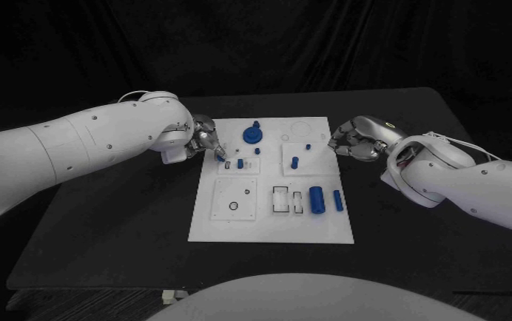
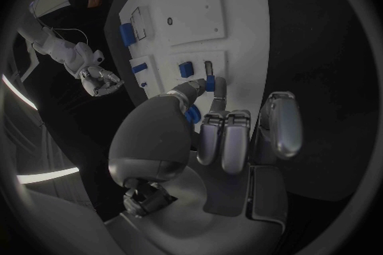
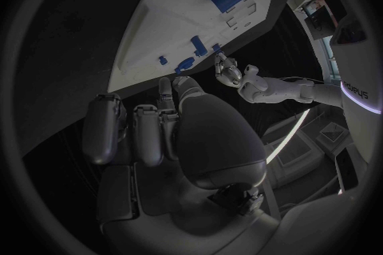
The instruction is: Assemble the parts on the task board
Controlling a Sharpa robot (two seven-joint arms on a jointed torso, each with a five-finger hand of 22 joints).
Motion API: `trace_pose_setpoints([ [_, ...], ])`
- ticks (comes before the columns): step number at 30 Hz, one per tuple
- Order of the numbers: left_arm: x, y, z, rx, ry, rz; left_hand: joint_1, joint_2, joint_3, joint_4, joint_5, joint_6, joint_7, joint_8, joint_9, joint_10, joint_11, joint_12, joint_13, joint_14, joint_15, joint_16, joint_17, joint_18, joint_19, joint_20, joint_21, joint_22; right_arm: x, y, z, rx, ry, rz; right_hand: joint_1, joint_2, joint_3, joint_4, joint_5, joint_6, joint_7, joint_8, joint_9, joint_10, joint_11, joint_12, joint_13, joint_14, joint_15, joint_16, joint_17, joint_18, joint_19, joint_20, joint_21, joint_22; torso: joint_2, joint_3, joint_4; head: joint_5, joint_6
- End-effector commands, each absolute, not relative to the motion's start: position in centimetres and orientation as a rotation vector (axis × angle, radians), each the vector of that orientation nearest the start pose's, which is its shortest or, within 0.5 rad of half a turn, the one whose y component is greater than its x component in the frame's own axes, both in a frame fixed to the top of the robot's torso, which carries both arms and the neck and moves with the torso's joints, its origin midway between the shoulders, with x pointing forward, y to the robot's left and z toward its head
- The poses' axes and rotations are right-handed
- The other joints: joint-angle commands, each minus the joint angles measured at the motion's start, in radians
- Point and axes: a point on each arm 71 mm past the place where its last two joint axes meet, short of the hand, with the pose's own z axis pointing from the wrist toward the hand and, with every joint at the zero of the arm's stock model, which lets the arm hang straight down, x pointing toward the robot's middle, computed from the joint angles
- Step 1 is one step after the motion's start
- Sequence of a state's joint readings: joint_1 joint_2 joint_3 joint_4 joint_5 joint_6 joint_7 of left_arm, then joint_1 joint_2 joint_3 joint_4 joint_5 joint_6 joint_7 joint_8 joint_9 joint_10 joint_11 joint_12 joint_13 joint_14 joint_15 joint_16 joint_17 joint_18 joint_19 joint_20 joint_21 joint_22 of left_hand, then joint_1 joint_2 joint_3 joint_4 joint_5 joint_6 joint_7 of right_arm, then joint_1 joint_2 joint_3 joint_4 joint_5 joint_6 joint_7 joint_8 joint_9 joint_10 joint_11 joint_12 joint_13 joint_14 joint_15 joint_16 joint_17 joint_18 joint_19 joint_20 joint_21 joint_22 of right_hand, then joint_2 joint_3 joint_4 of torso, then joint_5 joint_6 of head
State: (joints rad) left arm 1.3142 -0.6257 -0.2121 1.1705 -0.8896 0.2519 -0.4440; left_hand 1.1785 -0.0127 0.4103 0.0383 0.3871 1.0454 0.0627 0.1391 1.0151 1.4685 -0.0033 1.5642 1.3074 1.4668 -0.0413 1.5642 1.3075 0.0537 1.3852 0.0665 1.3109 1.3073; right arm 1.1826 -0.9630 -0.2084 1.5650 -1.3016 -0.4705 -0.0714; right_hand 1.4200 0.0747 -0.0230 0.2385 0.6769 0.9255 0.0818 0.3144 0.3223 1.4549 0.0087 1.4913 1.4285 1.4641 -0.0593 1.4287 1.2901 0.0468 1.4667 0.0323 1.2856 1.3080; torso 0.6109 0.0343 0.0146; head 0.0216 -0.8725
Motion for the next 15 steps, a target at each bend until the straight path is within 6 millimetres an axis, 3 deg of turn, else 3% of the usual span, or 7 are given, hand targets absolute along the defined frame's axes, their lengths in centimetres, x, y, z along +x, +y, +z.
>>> trace_pose_setpoints([
  [1,52.48,20.89,-24.85,-0.232,2.497,-0.364,-0.01,-0.002,0.01,-0.006,-0.001,0.006,-0.01,0.005,0.001,0.102,-0.006,0.007,0.263,0.104,-0.009,0.007,0.263,0.011,0.007,-0.002,0.0,0.178,44.75,-25.48,-24.17,0.045,1.748,0.607,0.003,0.002,0.005,-0.001,0.005,0.005,0.0,-0.001,0.001,0.032,-0.008,-0.004,-0.021,0.055,-0.008,-0.004,-0.001,0.016,0.004,0.009,-0.002,0.18,0.001,0.0002,-0.0015,0.003,0.0],
  [15,52.3,20.37,-25.35,-0.231,2.491,-0.387,-0.007,-0.002,0.013,-0.009,0.001,0.004,-0.01,0.004,0.001,0.102,-0.007,0.007,0.263,0.104,-0.01,0.007,0.263,0.012,0.006,-0.003,-0.002,0.177,44.77,-25.42,-24.24,0.043,1.75,0.608,0.003,0.002,0.005,-0.001,0.005,0.005,0.0,-0.001,0.001,0.032,-0.008,-0.004,-0.021,0.055,-0.008,-0.004,-0.001,0.016,0.004,0.009,-0.002,0.18,0.001,-0.0002,-0.0002,0.002,0.0],
])
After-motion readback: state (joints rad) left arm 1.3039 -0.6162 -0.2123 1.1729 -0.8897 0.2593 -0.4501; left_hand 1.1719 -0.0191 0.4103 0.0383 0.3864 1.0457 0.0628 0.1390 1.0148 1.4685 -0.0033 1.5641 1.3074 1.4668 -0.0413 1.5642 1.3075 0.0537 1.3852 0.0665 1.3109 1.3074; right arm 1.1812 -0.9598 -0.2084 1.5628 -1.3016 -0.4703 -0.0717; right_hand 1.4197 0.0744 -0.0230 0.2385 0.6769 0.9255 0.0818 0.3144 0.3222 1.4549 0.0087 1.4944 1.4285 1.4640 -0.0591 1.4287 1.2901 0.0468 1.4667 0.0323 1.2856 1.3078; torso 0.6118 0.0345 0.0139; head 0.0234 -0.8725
